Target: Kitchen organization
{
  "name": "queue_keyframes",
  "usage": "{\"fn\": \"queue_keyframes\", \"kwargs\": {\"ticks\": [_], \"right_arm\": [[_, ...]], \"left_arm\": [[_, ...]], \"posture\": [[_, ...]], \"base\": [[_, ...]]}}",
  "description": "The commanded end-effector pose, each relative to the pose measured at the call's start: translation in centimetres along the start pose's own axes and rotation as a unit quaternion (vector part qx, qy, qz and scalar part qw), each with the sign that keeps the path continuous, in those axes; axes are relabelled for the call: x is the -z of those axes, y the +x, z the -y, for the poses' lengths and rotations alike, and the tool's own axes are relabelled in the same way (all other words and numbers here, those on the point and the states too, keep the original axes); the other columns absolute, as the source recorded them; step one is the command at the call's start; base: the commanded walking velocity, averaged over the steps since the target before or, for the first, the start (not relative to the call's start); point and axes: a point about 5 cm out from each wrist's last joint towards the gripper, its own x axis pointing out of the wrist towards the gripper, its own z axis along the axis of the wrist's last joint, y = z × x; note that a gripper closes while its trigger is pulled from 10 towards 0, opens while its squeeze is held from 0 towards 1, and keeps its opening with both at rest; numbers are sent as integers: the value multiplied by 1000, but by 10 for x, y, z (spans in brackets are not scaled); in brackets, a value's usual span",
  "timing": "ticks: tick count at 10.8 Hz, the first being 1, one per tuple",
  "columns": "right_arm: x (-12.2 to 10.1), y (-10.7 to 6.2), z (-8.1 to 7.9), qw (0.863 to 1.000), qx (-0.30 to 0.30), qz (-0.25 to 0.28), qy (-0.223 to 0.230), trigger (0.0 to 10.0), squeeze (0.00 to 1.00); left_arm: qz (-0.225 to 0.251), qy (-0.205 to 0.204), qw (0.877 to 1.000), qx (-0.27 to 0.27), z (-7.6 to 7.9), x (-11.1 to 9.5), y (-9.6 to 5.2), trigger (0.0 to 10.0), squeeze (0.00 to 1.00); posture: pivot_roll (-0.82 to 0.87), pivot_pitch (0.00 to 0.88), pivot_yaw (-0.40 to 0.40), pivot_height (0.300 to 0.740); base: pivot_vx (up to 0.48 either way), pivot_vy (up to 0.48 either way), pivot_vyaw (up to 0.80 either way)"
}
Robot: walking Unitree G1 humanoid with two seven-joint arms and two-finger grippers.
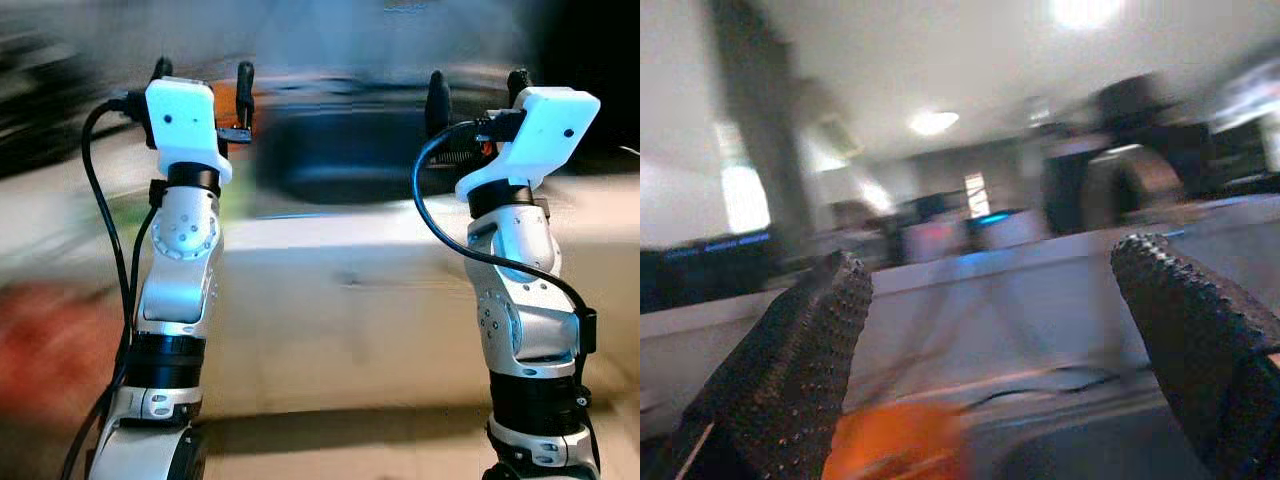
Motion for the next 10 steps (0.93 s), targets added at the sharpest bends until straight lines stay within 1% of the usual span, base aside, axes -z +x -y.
{"fn": "queue_keyframes", "kwargs": {"ticks": [1,3,7,8,10], "right_arm": [[-3,0,0,1000,4,9,3,10000,0],[-2,-1,-2,1000,-1,7,3,10000,0],[1,-4,-2,1000,-14,-2,3,10000,0],[-1,-4,-4,1000,-24,1,5,10000,0],[-14,-1,-7,999,-43,26,1,10000,0]], "left_arm": [[8,-1,1000,12,4,-3,4,10000,0],[-1,-12,1000,0,2,-2,4,10000,0],[-13,-5,1000,-18,1,4,-2,10000,0],[-11,-2,1000,-26,-3,3,-2,10000,0],[28,8,998,-53,-15,-14,0,10000,0]], "posture": [[15,0,55,740],[13,0,55,740],[9,0,37,740],[9,0,27,740],[8,0,18,740]], "base": [[0,0,0],[0,0,0],[0,0,0],[255,0,0],[450,0,0]]}}
